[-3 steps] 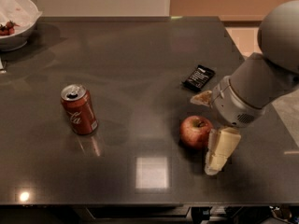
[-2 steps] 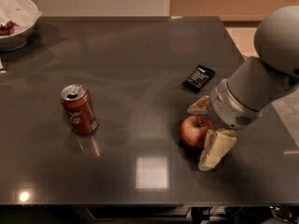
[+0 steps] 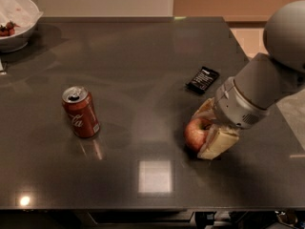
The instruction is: Pick apple
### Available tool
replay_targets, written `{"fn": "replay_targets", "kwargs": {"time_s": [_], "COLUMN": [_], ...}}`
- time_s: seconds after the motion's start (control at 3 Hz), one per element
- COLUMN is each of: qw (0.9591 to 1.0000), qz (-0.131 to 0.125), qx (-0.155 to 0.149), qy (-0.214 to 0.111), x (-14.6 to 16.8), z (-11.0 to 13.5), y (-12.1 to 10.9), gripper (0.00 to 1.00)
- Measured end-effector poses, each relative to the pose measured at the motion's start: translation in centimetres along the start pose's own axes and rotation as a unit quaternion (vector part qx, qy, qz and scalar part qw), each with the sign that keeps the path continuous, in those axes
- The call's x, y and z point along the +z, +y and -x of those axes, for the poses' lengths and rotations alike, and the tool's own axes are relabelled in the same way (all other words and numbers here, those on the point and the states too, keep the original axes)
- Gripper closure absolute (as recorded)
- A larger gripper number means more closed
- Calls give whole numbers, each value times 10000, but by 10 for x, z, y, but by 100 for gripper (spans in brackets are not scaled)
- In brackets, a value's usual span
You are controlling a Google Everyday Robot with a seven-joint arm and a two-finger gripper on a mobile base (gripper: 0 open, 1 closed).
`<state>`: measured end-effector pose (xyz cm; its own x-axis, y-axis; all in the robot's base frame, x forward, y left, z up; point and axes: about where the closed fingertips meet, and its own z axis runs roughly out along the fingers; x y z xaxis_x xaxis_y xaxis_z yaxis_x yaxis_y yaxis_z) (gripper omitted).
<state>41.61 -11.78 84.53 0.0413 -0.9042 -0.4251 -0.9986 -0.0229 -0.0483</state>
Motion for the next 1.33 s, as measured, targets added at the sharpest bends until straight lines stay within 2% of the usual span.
{"fn": "replay_targets", "kwargs": {"time_s": [0.33,0.67,1.33], "qw": [10000,9999,9986], "qz": [-33,-110,-363], "qx": [19,-44,-378], "qy": [-42,-21,-64], "x": [-17,-46,-93], "z": [6,18,47], "y": [-7,-15,-25], "gripper": [87,100,100]}}
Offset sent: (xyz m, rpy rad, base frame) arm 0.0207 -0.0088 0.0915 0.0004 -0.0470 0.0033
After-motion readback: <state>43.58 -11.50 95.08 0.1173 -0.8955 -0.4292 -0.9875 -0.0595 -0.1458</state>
